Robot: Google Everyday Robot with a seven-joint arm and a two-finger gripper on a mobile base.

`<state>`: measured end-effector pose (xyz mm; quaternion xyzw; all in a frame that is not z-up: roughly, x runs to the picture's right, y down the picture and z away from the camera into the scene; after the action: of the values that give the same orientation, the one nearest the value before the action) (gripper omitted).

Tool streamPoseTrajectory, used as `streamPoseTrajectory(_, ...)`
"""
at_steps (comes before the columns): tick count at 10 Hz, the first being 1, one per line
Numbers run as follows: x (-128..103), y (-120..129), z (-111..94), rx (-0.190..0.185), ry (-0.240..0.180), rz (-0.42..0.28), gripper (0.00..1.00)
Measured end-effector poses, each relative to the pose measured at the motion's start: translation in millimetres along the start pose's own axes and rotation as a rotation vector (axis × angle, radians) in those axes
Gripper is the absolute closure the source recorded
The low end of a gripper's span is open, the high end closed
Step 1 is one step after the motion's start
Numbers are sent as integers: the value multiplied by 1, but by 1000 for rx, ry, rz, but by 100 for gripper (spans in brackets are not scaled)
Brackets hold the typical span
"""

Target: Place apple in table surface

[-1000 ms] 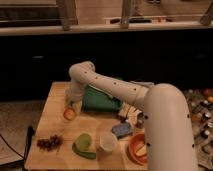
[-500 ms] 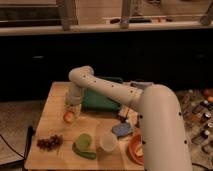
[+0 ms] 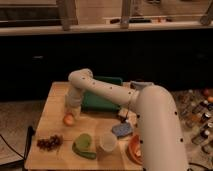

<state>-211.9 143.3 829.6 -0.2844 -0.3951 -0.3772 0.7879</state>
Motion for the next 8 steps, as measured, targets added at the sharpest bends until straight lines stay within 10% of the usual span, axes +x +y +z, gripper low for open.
streamPoseTrajectory(2,-1,1,1,-2,-5,-2,98)
streamPoseTrajectory(8,-5,2,2,-18,-9,-11,39)
